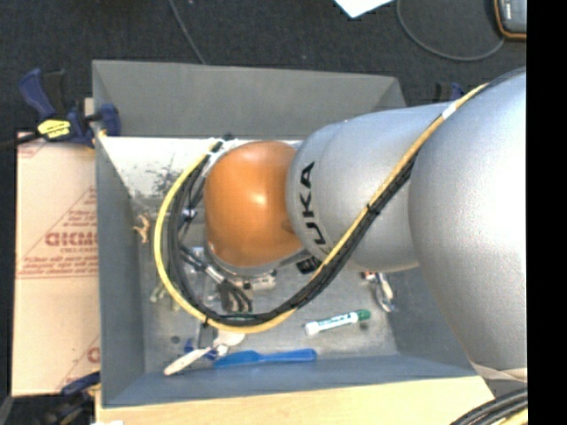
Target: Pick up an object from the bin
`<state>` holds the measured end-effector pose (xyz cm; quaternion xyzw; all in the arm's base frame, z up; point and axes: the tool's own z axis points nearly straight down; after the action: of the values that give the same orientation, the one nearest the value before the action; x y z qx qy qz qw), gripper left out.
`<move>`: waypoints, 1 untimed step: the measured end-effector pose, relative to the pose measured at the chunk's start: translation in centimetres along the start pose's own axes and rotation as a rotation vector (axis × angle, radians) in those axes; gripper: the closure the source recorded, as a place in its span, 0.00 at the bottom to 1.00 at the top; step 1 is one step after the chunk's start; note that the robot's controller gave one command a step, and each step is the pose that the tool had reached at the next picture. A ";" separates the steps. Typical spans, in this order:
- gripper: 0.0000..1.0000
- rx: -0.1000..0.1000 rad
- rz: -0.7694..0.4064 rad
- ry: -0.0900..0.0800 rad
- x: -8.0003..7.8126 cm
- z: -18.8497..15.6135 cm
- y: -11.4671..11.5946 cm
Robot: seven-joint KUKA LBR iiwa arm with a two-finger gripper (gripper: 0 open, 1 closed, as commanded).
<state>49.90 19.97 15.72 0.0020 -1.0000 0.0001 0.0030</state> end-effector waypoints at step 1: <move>0.00 -0.002 0.005 -0.007 -0.2 -0.5 -0.1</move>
Offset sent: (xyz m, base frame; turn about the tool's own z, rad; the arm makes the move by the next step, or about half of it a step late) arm -0.0165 -0.0611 -0.0872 -0.1097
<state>50.10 19.88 16.17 -0.0007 -1.0000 -0.0010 -0.0007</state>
